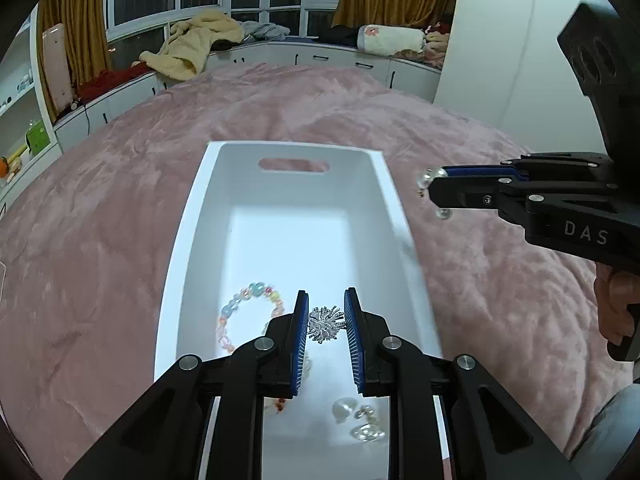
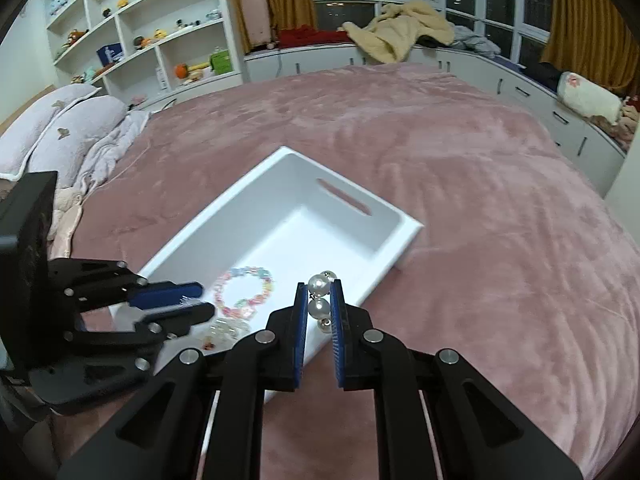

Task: Organize jewelry
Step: 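Carry charm in left tool and pearl strand in right tool over box, then open both tools to drop charm and pearl strand into the box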

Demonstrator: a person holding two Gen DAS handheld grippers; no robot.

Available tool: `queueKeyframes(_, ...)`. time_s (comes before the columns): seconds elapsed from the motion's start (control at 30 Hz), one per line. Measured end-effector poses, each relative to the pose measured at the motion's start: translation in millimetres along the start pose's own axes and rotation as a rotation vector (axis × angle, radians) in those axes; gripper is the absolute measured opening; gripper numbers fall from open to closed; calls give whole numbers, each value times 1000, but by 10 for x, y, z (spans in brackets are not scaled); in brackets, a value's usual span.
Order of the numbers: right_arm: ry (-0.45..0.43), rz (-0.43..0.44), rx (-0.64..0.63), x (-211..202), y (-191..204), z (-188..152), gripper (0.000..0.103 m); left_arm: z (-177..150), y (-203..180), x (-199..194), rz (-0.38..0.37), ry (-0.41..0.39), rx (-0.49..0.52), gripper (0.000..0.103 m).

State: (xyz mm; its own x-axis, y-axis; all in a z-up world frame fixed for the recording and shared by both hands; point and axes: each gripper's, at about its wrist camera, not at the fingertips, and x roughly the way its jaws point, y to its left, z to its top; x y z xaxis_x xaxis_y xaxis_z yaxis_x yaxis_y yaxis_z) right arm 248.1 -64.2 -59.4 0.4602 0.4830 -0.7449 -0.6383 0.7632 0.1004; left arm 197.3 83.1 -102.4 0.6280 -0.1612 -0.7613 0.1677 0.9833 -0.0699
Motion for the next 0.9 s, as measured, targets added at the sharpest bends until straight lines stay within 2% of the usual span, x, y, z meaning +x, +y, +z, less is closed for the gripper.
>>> queueKeyframes(0.3, 36, 68, -13, 317, 240, -85, 12, -181, 81, 197, 7, 43, -14, 23)
queueKeyframes(0.57, 83, 87, -32, 560, 382, -157, 12, -375, 191, 331, 11, 81, -41, 23)
queueKeyframes(0.9, 110, 87, 1, 698, 369, -210, 14, -430, 231, 377, 11, 95, -58, 26)
